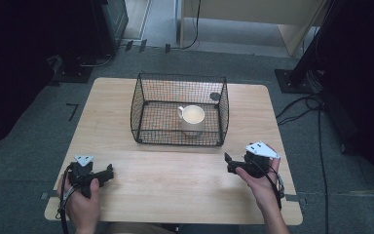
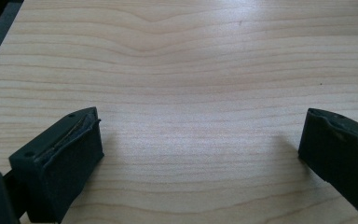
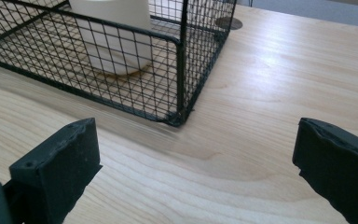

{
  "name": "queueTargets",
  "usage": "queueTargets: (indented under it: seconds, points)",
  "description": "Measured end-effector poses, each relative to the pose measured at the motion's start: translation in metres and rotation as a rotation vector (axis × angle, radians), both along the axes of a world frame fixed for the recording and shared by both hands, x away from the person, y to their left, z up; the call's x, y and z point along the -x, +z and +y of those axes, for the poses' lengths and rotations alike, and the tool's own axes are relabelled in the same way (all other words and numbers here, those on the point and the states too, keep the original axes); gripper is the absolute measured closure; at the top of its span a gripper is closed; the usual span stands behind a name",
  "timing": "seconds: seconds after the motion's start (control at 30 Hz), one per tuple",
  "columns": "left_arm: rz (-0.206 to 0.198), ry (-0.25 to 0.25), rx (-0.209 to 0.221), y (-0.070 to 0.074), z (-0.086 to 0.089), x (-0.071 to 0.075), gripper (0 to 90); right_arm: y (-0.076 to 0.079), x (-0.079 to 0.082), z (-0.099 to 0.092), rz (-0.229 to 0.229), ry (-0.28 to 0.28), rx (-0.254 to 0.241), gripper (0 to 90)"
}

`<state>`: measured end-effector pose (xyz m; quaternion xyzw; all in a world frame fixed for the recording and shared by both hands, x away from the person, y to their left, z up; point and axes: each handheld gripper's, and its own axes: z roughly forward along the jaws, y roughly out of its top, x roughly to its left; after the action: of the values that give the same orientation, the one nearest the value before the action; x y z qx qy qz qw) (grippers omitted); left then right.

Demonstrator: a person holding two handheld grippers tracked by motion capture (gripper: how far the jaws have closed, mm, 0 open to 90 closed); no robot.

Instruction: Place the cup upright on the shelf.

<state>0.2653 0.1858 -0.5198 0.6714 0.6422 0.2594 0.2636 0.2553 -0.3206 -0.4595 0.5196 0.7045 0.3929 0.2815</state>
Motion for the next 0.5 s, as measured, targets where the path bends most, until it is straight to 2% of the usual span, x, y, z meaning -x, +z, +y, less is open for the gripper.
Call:
queueTargets:
  seconds: [0.5]
  points:
    - [0.000,0.000,0.000,0.000,0.000,0.000,0.0,-0.018,0.012,-0.028,0.043,-0.054,-0.005,0.4]
